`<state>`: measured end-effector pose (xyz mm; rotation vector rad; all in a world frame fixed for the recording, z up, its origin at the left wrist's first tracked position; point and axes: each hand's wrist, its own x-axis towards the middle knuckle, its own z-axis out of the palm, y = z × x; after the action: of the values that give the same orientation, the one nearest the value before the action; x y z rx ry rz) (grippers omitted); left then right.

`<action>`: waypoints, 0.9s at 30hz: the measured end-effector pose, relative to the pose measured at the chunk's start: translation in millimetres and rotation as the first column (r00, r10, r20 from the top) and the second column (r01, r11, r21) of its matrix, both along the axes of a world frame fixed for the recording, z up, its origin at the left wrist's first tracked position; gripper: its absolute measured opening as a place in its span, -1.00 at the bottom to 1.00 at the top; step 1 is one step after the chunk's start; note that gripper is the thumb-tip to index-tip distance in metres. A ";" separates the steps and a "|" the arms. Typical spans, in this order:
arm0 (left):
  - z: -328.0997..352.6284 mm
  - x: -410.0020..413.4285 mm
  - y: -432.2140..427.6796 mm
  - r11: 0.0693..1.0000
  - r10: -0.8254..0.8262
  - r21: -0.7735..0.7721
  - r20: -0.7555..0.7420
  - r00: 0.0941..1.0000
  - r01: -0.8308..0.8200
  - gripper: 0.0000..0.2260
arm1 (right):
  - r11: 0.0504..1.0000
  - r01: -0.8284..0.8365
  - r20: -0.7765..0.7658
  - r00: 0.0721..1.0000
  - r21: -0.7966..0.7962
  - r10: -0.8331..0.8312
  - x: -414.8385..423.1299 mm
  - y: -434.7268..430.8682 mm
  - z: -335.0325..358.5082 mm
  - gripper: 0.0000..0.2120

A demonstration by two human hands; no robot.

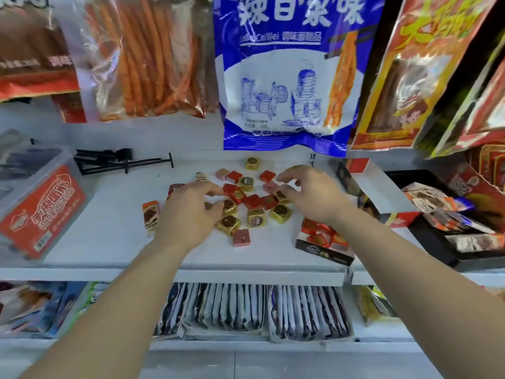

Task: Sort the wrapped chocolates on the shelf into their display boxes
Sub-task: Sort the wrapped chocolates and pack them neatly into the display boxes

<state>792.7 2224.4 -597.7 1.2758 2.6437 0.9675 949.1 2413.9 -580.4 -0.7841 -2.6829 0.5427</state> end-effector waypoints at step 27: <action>-12.6 -3.1 32.5 0.965 -0.163 -0.210 -0.008 0.987 0.157 -0.74 | 0.991 -0.121 0.220 0.967 -0.066 0.132 -17.0 9.3 -22.9 -0.76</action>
<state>789.6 2256.9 -610.3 1.4312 2.5299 0.6359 932.2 2423.1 -603.3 -0.7300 -2.9534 0.5880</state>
